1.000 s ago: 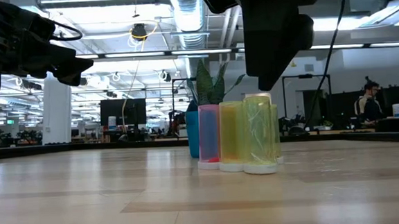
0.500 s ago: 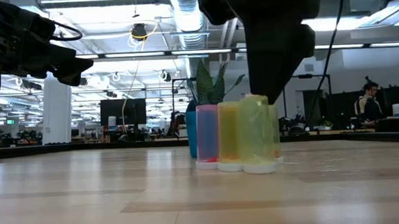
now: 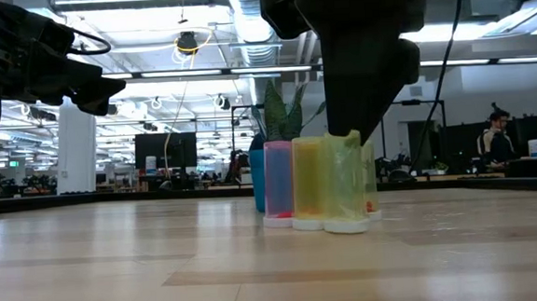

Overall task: Pick and place pill bottles into a basket
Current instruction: Put the yellow pill bottle into the blue container

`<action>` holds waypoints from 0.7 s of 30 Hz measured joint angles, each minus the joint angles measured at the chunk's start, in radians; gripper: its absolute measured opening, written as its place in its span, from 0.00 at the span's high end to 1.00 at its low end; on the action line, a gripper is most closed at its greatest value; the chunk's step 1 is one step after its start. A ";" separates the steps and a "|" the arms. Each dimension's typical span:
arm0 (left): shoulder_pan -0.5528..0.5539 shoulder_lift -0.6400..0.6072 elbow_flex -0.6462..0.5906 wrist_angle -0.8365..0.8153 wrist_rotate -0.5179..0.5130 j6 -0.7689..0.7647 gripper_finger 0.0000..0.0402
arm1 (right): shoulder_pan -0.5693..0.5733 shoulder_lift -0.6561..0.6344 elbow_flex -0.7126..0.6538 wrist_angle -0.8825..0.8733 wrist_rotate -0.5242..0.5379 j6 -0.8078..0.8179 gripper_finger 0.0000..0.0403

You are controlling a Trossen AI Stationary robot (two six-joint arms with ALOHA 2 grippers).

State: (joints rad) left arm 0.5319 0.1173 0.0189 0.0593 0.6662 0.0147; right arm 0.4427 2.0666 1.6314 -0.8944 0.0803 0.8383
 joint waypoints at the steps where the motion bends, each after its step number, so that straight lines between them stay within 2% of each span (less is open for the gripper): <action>1: 0.000 0.000 0.000 0.000 0.000 0.000 0.47 | 0.000 0.000 0.000 0.002 0.000 0.000 0.50; 21: 0.000 0.000 0.000 0.000 0.000 0.000 0.47 | -0.002 0.016 0.001 0.013 -0.003 0.000 0.51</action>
State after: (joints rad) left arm 0.5317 0.1175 0.0189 0.0595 0.6662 0.0147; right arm 0.4403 2.0830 1.6321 -0.8814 0.0772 0.8379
